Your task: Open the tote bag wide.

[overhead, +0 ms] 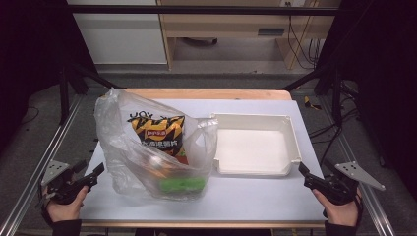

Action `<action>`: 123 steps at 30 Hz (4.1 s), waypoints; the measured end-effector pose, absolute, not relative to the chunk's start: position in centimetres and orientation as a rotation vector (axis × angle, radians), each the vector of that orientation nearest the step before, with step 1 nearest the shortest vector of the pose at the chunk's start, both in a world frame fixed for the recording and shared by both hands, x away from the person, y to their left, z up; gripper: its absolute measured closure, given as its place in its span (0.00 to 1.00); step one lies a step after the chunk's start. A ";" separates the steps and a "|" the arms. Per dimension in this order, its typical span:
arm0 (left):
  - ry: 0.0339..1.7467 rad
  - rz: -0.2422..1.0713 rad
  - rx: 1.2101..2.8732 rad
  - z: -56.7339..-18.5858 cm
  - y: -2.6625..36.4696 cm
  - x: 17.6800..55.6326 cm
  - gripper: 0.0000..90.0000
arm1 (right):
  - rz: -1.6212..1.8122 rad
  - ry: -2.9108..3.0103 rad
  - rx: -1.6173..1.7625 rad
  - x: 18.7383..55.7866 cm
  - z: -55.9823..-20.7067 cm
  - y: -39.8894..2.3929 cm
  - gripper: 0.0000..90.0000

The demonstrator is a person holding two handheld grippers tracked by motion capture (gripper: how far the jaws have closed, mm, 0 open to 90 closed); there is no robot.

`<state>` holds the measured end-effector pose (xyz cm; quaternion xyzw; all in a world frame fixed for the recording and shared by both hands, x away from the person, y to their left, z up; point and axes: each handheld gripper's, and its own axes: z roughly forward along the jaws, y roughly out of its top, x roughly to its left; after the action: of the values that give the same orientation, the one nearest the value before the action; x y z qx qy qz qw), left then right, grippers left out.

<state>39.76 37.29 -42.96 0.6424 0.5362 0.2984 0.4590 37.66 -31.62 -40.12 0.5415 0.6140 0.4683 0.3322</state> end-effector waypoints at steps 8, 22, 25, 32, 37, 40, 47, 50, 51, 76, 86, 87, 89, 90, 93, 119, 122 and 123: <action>1.288 0.715 1.581 -41.6 36.7 39.4 0.34 | 1.345 1.640 1.375 37.6 -39.2 -29.1 0.26; 1.228 0.698 1.572 -38.9 35.6 38.8 0.34 | 1.445 1.735 1.313 38.9 -38.8 -24.5 0.35; 1.205 0.704 1.564 -38.0 35.2 38.4 0.35 | 1.467 1.756 1.281 39.0 -38.4 -23.3 0.36; 1.153 0.704 1.562 -36.4 34.3 37.6 0.36 | 1.510 1.816 1.212 39.1 -37.5 -20.6 0.39; 1.116 0.725 1.567 -35.2 33.5 37.3 0.36 | 1.532 1.858 1.175 39.1 -37.4 -19.3 0.43; 1.100 0.738 1.555 -34.1 33.3 37.1 0.36 | 1.544 1.880 1.154 39.1 -37.1 -18.5 0.43; 1.083 0.739 1.516 -32.0 33.3 37.8 0.36 | 1.580 1.895 1.113 39.4 -36.1 -16.6 0.43; 1.074 0.741 1.514 -31.4 33.1 38.1 0.36 | 1.594 1.896 1.111 39.5 -35.9 -16.0 0.43; 1.067 0.743 1.515 -31.1 32.9 38.2 0.36 | 1.607 1.892 1.110 39.6 -35.8 -15.8 0.43; 1.068 0.694 1.663 -30.7 30.4 40.9 0.91 | 1.709 2.028 0.937 39.8 -34.1 -9.8 0.42; 1.046 0.588 1.653 -33.3 31.8 39.1 0.99 | 1.679 2.121 0.942 39.9 -35.6 -9.9 0.95; 1.046 0.578 1.652 -33.6 32.0 38.9 0.99 | 1.681 2.128 0.943 39.9 -35.7 -10.1 0.98; 1.047 0.576 1.656 -33.9 32.1 38.6 0.99 | 1.686 2.130 0.942 39.8 -35.8 -10.2 0.99; 1.044 0.565 1.669 -34.7 32.4 38.1 0.99 | 1.678 2.144 0.938 39.7 -35.8 -10.4 1.00; 1.043 0.552 1.659 -35.5 32.7 37.8 0.99 | 1.684 2.131 0.943 39.7 -36.0 -10.7 1.00; 1.088 0.596 1.592 -36.4 32.9 40.0 1.00 | 1.699 2.243 0.909 36.8 -38.3 -11.4 1.00; 1.091 0.605 1.586 -36.2 32.9 40.3 1.00 | 1.699 2.354 0.867 36.4 -39.4 -10.1 1.00; 1.090 0.605 1.583 -36.2 32.8 40.4 1.00 | 1.715 2.382 0.851 36.3 -39.7 -9.7 1.00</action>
<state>40.40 32.82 -36.16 0.6643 0.4575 0.2539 0.5338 36.29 -9.65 -39.69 0.2783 0.7787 0.5607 0.0427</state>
